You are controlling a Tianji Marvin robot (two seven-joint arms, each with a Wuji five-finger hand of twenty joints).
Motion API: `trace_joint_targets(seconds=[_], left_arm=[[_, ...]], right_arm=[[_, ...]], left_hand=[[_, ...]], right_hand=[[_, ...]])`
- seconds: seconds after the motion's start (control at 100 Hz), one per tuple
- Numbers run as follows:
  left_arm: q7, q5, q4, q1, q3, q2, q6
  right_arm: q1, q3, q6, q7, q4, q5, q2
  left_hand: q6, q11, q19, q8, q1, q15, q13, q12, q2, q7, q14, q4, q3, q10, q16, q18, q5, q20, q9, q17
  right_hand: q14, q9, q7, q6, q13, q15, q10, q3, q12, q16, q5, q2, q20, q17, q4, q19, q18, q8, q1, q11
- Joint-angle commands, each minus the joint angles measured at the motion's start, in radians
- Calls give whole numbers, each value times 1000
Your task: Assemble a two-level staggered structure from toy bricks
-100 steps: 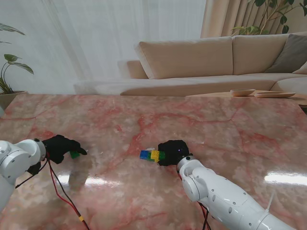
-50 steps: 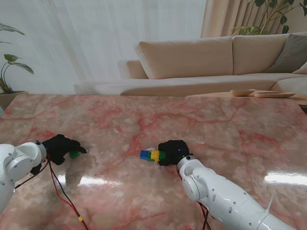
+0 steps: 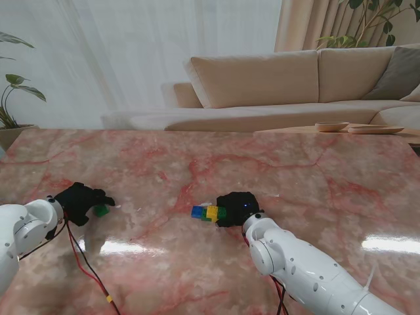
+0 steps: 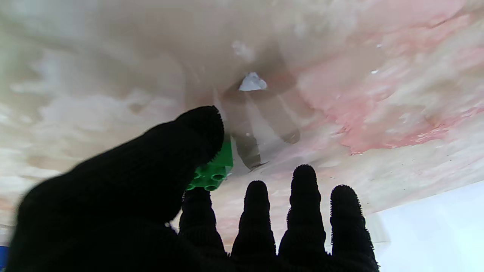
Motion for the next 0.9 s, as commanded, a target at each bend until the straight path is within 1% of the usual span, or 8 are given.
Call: trace_joint_targets(seconds=[0.0,0.13,0.24,0.34,0.57,0.64,0.69,0.89], left_arm=[[3,2,24,1,7,-2,12],[59,11,56,-8,26,-1,23],[92,-6,83,-16,47,-2,31],[153,8,114,-29,71,1,30],[220,0,163,-51,102,2,29],[228,-14,169,-52,104,-1,34],[236,-16,175,-54,107,0,34],[271,-53,204,-63,124,-8,55]], right_arm=[[-30,-13,0,38,30,6,3],[-31,-12,1,38,29,8,3],[-30,-14,0,37,30,8,2],[-29,-16,-2,37,31,9,2],[-29,-15,-1,40,30,10,2],[-29,-15,-1,39,30,9,2],[-29,-15,-1,39,30,9,3],[-29,-17,-3,41,30,9,3]], left_hand=[[18,34,47,76,-30,27,34,11,-17,56,-15,-26,-26,6,18,2,-16,-14,-23,1],[-5,129,110,252,-48,57,68,27,-20,218,-17,-30,-31,-5,38,6,-16,-28,-9,2],[-28,216,138,288,-59,76,89,46,-25,437,-17,-34,-38,-11,51,7,-4,-44,-3,1],[-35,309,220,215,-71,114,150,70,-23,727,-24,-36,-51,-38,76,10,27,-40,64,2],[-8,375,340,183,-78,157,266,117,-39,818,-35,-42,-56,-73,93,16,198,-38,276,11],[-12,392,369,140,-39,164,300,141,-56,847,-35,-101,-89,-78,98,21,241,-59,337,20],[-15,401,381,116,-22,172,323,152,-63,865,-37,-118,-109,-83,100,23,264,-67,373,27],[-29,361,425,-81,58,196,424,316,-69,910,-33,-123,-188,-70,113,41,390,-86,550,63]], right_hand=[[-36,19,-116,-67,31,25,-11,57,-28,23,35,19,-10,1,-5,47,-18,-141,41,-33],[-36,19,-116,-67,31,25,-11,57,-29,23,35,21,-10,1,-5,47,-18,-141,39,-33],[-36,19,-117,-66,31,25,-12,58,-29,23,35,20,-10,1,-5,47,-18,-142,39,-34],[-36,18,-117,-65,31,25,-11,57,-29,23,34,21,-10,1,-5,47,-18,-142,36,-34],[-36,17,-121,-64,31,25,-10,54,-29,23,34,24,-10,1,-4,47,-18,-142,35,-35],[-36,18,-121,-64,31,25,-10,54,-29,23,34,23,-10,1,-3,47,-18,-142,36,-35],[-36,17,-121,-64,31,25,-10,54,-29,23,35,22,-10,1,-3,47,-18,-141,35,-35],[-36,17,-121,-66,31,25,-11,55,-29,24,35,23,-10,1,-4,47,-18,-140,36,-35]])
